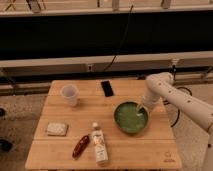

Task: Drag the ceramic bowl in a circle

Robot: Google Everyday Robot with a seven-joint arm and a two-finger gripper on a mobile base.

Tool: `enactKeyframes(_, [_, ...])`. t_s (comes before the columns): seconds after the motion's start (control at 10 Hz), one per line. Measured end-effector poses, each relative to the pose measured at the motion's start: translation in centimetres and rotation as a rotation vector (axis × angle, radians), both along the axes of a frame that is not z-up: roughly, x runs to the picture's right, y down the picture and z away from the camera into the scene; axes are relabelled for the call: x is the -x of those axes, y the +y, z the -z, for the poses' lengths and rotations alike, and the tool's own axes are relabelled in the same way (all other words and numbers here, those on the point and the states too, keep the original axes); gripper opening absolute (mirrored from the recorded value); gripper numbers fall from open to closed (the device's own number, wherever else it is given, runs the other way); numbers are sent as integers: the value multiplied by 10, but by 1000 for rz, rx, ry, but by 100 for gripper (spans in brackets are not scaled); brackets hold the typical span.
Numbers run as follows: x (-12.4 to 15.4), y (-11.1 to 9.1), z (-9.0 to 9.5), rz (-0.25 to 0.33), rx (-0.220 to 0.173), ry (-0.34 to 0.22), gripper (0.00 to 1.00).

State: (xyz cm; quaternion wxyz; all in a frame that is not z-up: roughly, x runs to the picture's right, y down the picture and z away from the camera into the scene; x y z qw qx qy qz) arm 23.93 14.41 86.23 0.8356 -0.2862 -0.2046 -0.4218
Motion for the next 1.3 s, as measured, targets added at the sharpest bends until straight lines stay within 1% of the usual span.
enactKeyframes(0.1, [1, 3, 3, -1, 1, 2, 17])
enactKeyframes(0.3, [0, 2, 3, 4, -5, 4, 3])
enactKeyframes(0.5, [6, -3, -1, 21, -13, -2, 1])
enactKeyframes(0.6, [8, -2, 2, 55, -11, -7, 1])
enactKeyframes(0.7, [21, 1, 8, 97, -9, -26, 1])
enactKeyframes(0.8, [31, 4, 12, 105, -12, -31, 1])
enactKeyframes(1.1, [36, 10, 20, 140, -15, -34, 1])
enactKeyframes(1.3, [58, 8, 20, 179, -15, -56, 1])
